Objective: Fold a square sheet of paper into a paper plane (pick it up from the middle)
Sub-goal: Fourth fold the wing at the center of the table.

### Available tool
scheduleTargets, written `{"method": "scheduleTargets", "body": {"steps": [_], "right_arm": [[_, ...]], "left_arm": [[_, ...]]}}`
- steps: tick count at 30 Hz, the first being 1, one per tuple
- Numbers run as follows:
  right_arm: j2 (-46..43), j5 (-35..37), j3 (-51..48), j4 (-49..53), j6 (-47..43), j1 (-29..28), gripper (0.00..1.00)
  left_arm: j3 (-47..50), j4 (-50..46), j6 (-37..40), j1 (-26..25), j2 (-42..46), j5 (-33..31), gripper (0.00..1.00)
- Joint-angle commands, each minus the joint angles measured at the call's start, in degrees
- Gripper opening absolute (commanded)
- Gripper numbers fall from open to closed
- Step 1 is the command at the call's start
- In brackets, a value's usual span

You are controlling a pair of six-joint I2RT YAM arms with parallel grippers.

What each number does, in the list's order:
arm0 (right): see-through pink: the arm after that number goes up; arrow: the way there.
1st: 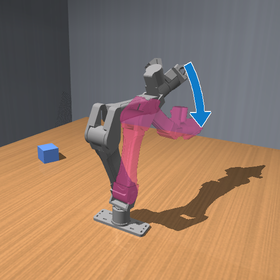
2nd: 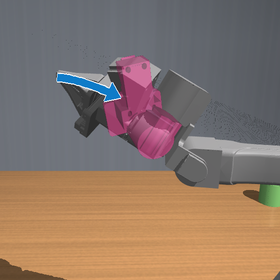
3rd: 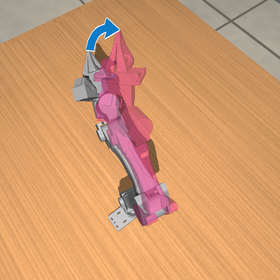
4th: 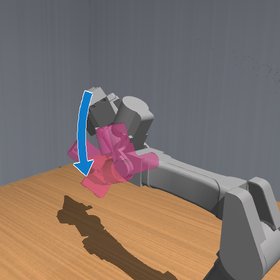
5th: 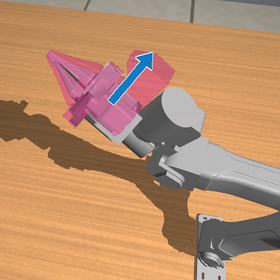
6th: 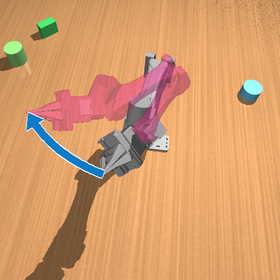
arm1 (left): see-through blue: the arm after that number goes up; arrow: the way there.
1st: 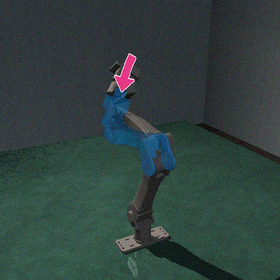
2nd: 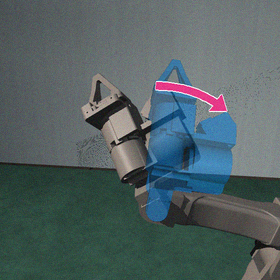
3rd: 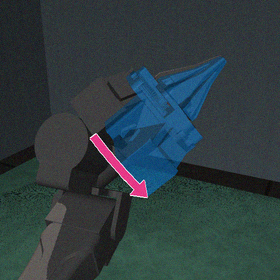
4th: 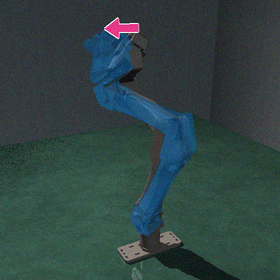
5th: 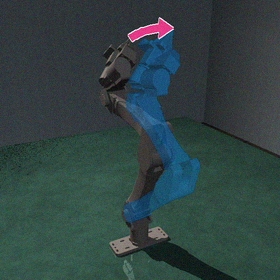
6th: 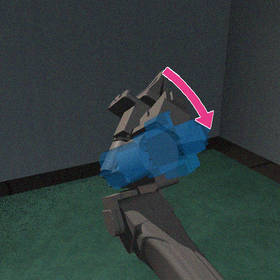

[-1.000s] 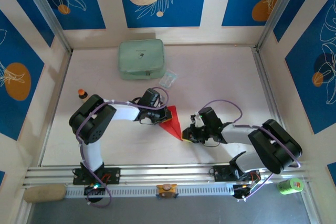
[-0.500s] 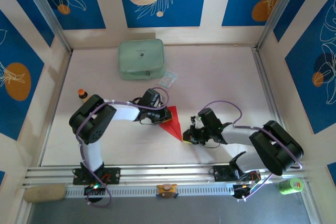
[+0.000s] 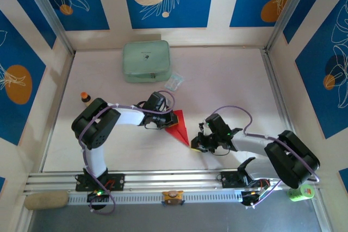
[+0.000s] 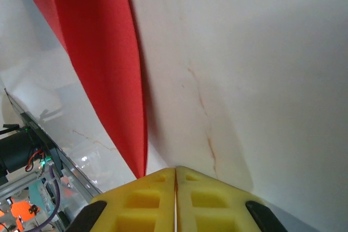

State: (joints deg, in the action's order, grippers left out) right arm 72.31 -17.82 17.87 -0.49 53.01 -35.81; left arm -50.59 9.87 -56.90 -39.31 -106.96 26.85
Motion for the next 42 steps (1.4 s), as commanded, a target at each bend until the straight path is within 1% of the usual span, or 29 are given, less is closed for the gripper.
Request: {"method": "scheduleTargets", "body": {"steps": [1, 4, 7, 11, 14, 17, 22, 27, 33, 37, 42], "right_arm": [[-5.14, 1.77, 1.37, 8.12, 0.95, -0.07, 0.1], [-10.26, 2.69, 2.84, 8.21, 1.02, 1.01, 0.1], [-9.82, -1.42, 4.11, 2.79, 0.32, 2.47, 0.09], [-0.64, -4.4, 10.14, 0.45, -2.22, 1.79, 0.06], [6.23, -3.41, 14.36, 0.43, -3.58, 0.58, 0.06], [11.23, -3.41, 16.98, -0.96, -4.31, -0.25, 0.05], [17.18, -2.29, 19.6, 0.1, -5.3, -0.93, 0.05], [19.82, -1.04, 17.95, -0.04, -5.66, -0.97, 0.05], [19.79, -1.47, 12.35, -3.65, -4.17, -1.1, 0.05], [18.62, -0.66, 9.62, -4.55, -3.39, -1.28, 0.05], [15.93, -0.72, 9.05, -2.58, -4.1, -1.19, 0.05]], "left_arm": [[2.06, -2.4, 1.03, -0.24, -1.08, -1.33, 0.11], [2.62, -1.68, 0.83, -0.31, -0.91, -1.15, 0.11], [2.95, -1.26, 0.74, -0.33, -0.8, -1.06, 0.11], [2.95, -0.99, 0.57, -0.33, -1.05, -0.85, 0.11], [2.86, -1.08, 0.61, -0.32, -1.06, -0.82, 0.11], [2.92, -1.25, 0.7, -0.32, -0.97, -0.97, 0.11], [2.69, -1.43, 0.74, -0.33, -1.06, -0.88, 0.11], [2.61, -1.81, 0.83, -0.25, -0.71, -0.97, 0.11], [2.51, -2.22, 0.92, -0.24, -0.78, -1.19, 0.11], [2.6, -2.49, 1.04, -0.24, -0.79, -1.5, 0.11], [2.51, -3.01, 1.14, 0.03, -1.01, -1.54, 0.11]]}}
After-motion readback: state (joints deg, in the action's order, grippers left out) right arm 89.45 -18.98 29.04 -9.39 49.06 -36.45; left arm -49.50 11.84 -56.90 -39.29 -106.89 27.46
